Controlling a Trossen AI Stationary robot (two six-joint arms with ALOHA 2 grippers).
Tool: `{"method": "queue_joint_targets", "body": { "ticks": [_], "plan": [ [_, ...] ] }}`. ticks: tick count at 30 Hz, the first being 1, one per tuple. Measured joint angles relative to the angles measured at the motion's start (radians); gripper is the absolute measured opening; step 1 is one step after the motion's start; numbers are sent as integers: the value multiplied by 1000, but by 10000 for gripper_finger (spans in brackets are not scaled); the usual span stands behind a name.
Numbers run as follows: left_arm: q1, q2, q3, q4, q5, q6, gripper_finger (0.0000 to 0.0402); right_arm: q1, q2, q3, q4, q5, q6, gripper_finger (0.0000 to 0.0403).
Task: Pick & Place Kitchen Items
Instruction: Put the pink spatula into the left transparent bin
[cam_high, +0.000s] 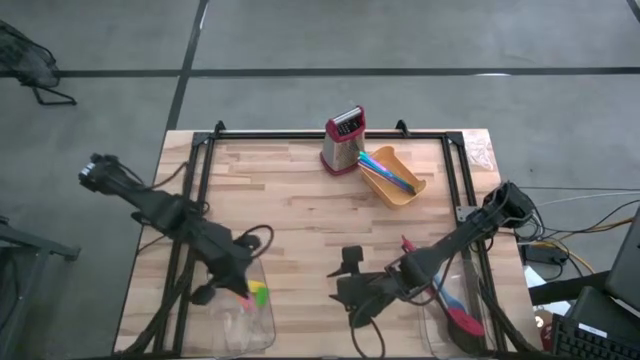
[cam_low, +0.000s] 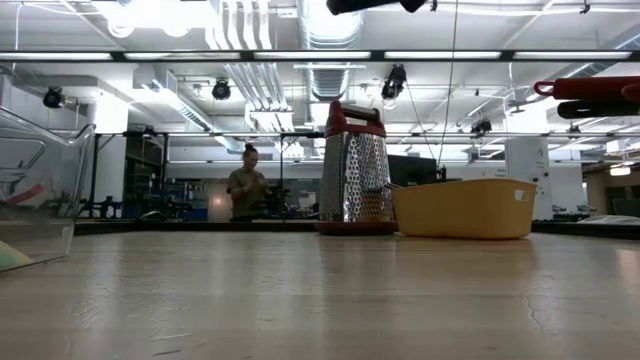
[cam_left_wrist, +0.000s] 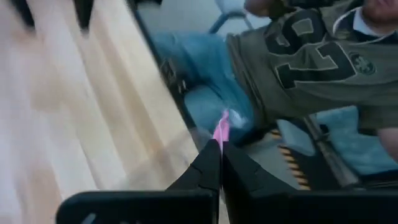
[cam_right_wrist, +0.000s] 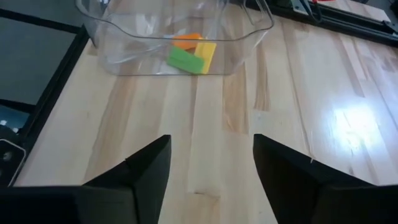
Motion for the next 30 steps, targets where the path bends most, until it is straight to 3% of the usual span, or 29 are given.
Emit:
{"method": "queue_joint_targets", "body": {
  "ticks": [9, 20, 27, 30],
  "plan": [
    [-67, -126, -126, -122, -130, -385, 4, 0, 0, -23, 18, 1, 2, 244],
    [-89, -177, -351, -104, 0, -675, 5, -1, 0, -28, 34, 2, 2, 261],
    [-100, -213, -371, -4, 41, -778, 5, -3, 0, -28, 37, 3, 2, 246],
    [-119, -226, -364, 47, 35, -751, 5, -3, 0, -28, 38, 3, 2, 236]
  ]
}}
